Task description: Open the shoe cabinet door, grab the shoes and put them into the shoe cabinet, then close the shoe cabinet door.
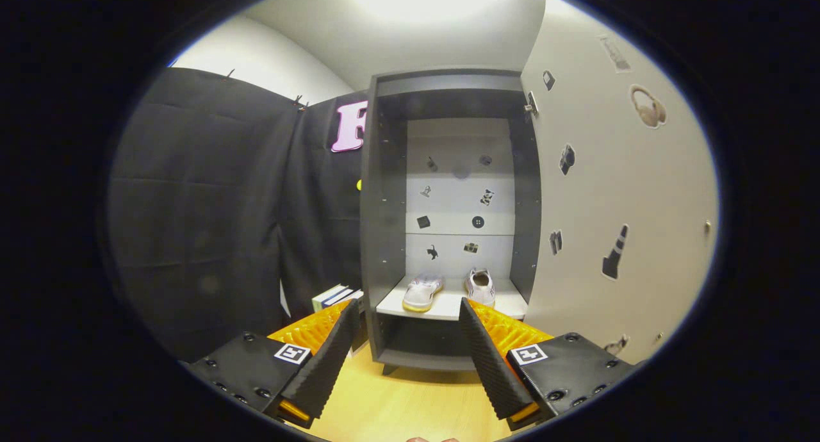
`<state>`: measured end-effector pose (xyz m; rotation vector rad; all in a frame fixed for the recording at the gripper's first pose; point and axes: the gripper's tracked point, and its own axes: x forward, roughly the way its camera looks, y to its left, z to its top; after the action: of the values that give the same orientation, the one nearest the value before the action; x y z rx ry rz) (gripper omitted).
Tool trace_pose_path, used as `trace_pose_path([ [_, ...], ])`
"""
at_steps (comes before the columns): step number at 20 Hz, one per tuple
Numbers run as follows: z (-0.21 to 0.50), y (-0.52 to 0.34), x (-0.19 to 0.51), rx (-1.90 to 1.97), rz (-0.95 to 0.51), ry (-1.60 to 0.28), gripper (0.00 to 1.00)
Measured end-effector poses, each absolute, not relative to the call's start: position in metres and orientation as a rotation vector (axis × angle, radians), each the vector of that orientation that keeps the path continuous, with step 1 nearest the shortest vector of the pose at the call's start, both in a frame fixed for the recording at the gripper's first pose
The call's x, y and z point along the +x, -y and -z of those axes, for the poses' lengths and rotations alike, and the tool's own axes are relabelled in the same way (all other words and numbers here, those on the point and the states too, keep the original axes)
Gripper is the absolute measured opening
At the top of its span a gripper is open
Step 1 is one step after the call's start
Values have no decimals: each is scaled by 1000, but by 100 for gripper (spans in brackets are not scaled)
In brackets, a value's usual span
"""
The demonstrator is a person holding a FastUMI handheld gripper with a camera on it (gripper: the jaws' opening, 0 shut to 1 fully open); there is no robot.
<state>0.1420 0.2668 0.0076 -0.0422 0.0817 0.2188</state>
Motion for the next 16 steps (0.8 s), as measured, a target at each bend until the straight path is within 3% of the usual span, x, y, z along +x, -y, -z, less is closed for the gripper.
trace_pose_path([
  [7,-21,-194,62,-18,-156,-37,97],
  [16,-50,-26,18,-32,145,-6,97],
])
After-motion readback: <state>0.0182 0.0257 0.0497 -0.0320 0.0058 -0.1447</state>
